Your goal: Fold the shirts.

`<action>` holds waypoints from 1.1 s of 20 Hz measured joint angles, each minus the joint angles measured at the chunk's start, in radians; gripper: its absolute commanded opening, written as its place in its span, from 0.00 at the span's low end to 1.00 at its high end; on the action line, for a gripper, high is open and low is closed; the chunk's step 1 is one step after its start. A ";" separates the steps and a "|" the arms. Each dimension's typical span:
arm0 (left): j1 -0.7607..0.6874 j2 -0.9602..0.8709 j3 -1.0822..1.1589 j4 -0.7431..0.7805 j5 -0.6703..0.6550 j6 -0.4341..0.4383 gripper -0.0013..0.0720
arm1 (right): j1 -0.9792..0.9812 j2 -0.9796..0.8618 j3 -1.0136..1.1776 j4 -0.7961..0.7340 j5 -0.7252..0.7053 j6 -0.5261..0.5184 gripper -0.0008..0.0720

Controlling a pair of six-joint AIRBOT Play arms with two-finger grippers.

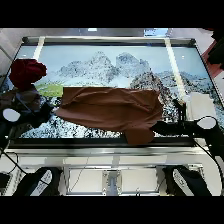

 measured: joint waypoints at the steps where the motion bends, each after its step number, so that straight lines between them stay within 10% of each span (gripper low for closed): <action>1: 0.000 0.016 0.031 0.020 -0.053 0.042 0.03 | 0.000 0.021 0.031 -0.041 0.041 0.023 0.05; 14: -0.130 -0.024 0.172 0.166 -0.067 0.218 0.03 | 0.001 -0.116 0.325 -0.100 -0.037 0.077 0.04; 22: -0.195 -0.371 0.217 0.309 0.152 0.110 0.03 | 0.001 -0.539 0.474 -0.063 -0.235 0.011 0.04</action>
